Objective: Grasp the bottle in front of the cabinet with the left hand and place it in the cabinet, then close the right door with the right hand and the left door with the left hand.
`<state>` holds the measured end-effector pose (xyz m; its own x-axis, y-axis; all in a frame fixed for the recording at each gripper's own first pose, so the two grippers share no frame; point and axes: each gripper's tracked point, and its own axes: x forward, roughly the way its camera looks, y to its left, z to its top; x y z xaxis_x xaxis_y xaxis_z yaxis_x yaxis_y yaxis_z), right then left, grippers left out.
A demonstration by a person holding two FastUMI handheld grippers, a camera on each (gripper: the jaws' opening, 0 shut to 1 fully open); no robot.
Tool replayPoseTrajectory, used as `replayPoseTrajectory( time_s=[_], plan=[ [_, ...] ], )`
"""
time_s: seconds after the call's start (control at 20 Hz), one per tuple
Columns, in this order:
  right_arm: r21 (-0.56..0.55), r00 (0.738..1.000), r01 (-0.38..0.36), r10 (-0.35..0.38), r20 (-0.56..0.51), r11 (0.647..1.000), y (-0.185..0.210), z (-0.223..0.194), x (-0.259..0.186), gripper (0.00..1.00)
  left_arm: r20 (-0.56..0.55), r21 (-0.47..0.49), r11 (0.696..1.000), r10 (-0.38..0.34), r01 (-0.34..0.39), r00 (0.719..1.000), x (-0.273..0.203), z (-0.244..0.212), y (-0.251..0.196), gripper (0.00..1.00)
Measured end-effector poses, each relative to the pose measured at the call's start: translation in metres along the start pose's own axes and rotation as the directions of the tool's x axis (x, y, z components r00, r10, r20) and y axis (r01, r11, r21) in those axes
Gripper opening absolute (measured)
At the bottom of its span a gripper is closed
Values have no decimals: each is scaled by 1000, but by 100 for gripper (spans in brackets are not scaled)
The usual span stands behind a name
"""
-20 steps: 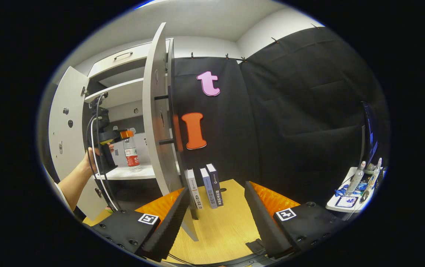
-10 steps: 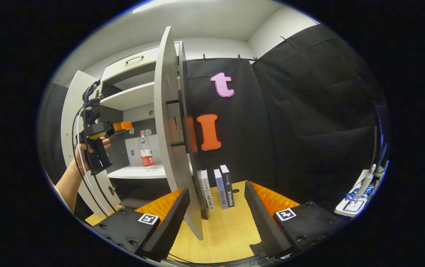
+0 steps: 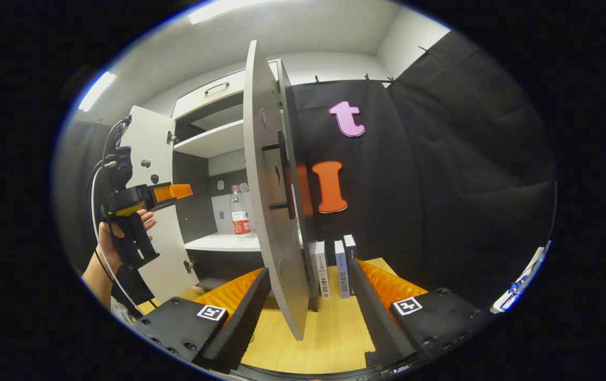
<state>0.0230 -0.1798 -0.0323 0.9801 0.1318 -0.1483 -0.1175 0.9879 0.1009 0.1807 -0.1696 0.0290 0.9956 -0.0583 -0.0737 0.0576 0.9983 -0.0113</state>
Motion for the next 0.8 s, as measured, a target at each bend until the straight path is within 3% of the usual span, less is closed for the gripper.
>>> replayPoseTrajectory(
  time_s=[0.35,0.8],
  plan=[
    [-10,996,-86,86,-9,996,7,4,7,98,54,40,994,99,-101,994,-56,-11,10,94],
    [25,998,-55,55,11,998,30,3,31,98,41,-3,998,70,-70,997,-80,-33,14,95]
  ],
)
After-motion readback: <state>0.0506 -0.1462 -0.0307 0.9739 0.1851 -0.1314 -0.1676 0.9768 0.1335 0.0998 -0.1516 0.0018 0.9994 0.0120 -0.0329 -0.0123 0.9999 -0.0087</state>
